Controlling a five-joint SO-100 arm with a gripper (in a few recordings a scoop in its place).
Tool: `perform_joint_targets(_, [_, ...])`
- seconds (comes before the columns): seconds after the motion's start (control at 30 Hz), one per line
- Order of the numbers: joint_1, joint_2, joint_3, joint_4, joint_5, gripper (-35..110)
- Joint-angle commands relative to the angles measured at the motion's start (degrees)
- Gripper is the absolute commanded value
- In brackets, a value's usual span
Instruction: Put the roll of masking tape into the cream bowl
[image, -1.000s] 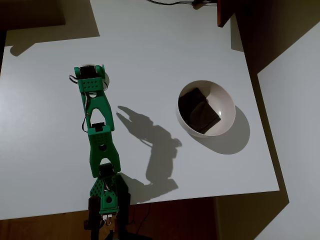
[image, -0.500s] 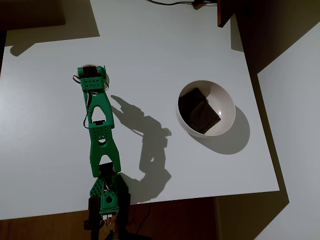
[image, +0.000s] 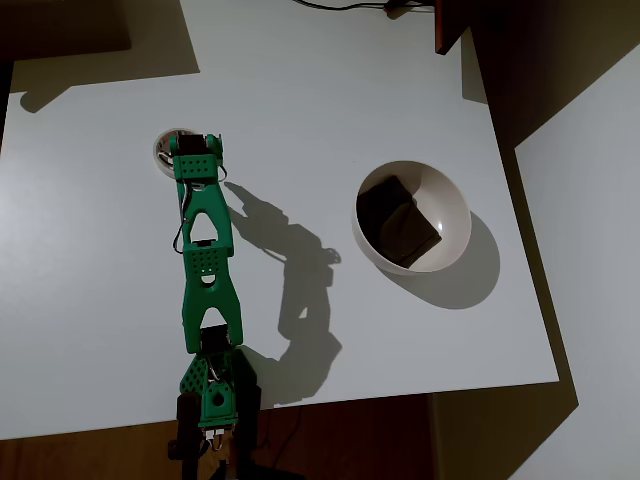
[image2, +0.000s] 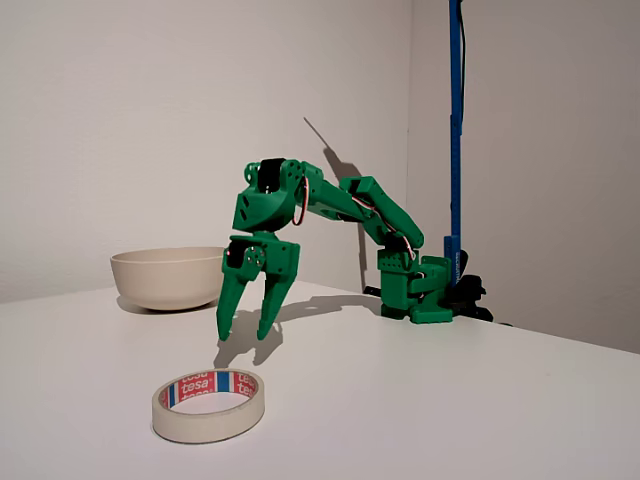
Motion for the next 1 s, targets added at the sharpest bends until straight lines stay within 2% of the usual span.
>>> perform_joint_targets(0.0, [-1.8, 1.4, -5.0, 1.5, 0.6, 17])
perform_joint_targets(0.4, [-1.9, 1.6, -6.2, 0.3, 0.7, 17])
perform_joint_targets(0.6, [-1.0, 4.2, -6.3, -2.7, 1.0, 10])
perform_joint_targets(0.77, [-0.8, 3.0, -6.3, -1.8, 1.5, 16])
perform_joint_targets(0.9, [-1.8, 1.4, -6.4, 1.1, -0.8, 31])
perform_joint_targets(0.97, [-2.0, 0.6, -6.4, 1.7, -1.8, 29])
